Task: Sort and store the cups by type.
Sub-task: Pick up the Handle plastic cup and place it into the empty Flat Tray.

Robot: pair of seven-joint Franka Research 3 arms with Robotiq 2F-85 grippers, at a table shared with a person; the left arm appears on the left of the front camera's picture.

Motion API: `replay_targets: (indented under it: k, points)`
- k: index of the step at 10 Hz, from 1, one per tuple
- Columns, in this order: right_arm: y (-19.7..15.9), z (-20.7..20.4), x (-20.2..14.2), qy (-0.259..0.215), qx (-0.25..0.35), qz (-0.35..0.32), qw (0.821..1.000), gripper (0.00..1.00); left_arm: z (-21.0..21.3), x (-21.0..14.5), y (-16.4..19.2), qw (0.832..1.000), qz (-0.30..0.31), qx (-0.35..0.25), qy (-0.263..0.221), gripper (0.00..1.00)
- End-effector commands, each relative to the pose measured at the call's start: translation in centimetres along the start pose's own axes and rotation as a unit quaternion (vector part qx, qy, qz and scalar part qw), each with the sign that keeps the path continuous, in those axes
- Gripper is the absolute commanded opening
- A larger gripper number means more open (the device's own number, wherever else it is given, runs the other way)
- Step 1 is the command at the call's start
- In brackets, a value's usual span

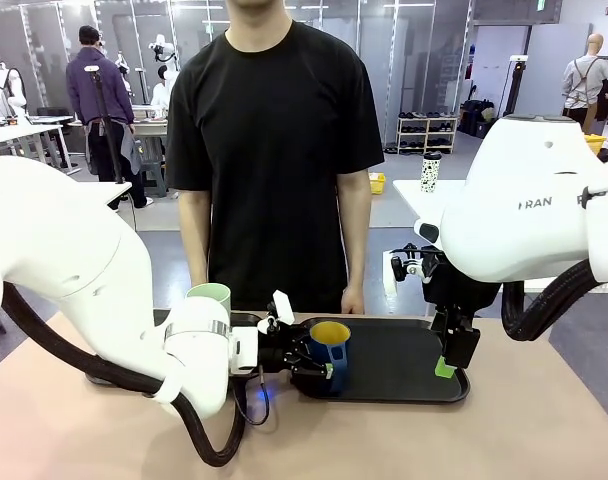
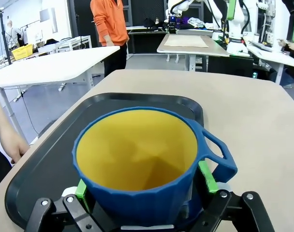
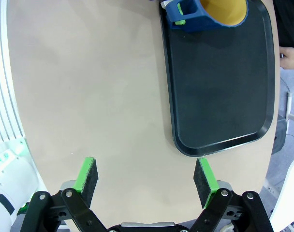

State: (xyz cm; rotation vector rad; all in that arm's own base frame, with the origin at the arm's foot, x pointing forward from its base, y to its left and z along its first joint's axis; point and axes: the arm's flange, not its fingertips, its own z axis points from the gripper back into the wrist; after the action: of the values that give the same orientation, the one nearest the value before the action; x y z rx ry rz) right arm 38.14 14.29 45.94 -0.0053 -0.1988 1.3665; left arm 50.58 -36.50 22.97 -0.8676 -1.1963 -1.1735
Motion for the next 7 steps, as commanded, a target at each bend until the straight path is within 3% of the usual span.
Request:
replay_targets:
  k: [1,7]
  points:
    - [0.0,0.1,0.0,0.000,-0.002,0.000,1.000,1.00,1.1,-0.6,-1.7,1.000,-0.011,0.021,-0.013,1.00]
    - [0.0,0.1,0.0,0.000,-0.002,0.000,1.000,1.00,2.4,-0.4,-2.4,1.000,-0.006,0.026,-0.011,1.00]
